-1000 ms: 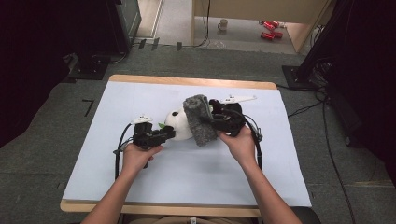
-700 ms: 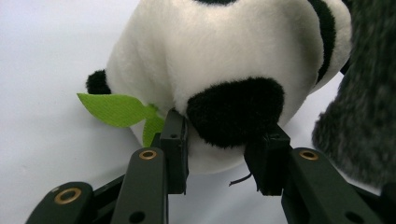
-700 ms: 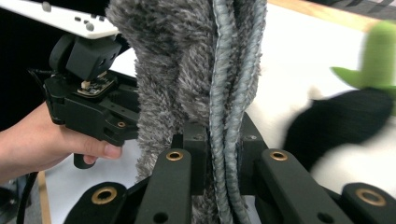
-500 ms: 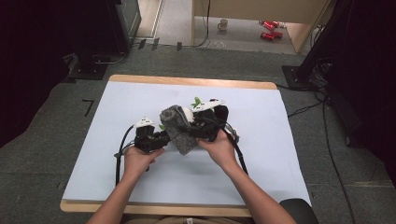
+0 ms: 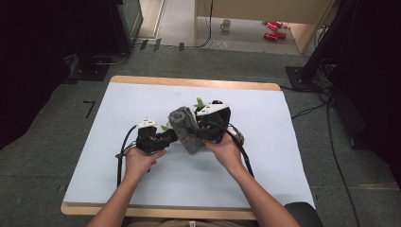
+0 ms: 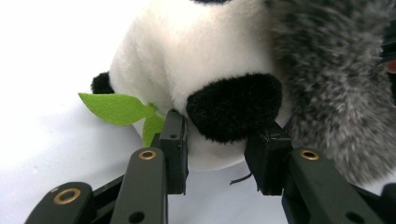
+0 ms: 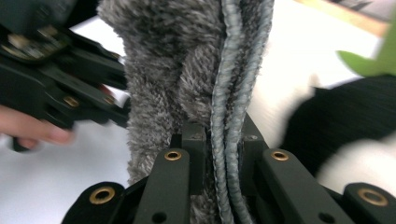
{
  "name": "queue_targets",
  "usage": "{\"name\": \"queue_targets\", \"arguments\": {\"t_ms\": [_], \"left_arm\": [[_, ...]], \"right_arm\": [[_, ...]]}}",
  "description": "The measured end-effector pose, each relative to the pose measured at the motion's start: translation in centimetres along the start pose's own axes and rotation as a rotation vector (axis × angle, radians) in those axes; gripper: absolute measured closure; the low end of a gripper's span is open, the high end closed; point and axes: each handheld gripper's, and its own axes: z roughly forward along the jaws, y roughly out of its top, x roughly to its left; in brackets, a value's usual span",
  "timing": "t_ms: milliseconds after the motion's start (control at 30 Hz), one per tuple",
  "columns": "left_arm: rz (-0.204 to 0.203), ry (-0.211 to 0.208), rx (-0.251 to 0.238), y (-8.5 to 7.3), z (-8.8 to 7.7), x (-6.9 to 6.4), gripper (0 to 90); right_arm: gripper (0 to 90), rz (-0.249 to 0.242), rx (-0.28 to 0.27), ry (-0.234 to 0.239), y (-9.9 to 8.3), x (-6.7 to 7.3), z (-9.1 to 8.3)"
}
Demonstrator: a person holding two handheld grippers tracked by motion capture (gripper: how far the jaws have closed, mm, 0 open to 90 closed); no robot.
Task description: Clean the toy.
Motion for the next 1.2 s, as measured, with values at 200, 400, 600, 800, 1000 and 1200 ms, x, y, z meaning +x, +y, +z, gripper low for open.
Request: {"name": "queue_targets", "arguments": {"t_ms": [200, 400, 600, 800, 1000, 1200], "left_arm": [[0.004, -0.016, 0.003, 0.5, 0.1, 0.6, 63.2], [0.016, -0.013, 0.004, 1.2, 0.2, 1.0, 63.5], [0.024, -0.012, 0.009, 1.8, 0.4, 1.4, 63.8], [0.023, -0.015, 0.015, 2.2, 0.5, 1.6, 63.8], [0.054, -0.003, 0.010, 2.5, 0.5, 1.6, 63.4], [0.092, -0.005, -0.015, 2.6, 0.3, 1.7, 57.5]], "right_arm": [[80.1, 0.069, 0.001, -0.053, -0.9, -2.3, -1.5], [80.1, 0.077, -0.022, -0.114, -1.2, -3.3, -3.5], [80.0, 0.159, -0.064, -0.164, -2.2, -5.6, -5.7], [79.9, 0.215, -0.087, -0.191, -3.3, -7.1, -6.7], [79.8, 0.236, -0.083, -0.229, -3.8, -7.8, -7.2], [79.4, 0.242, -0.087, -0.218, -3.7, -7.7, -7.0]]}}
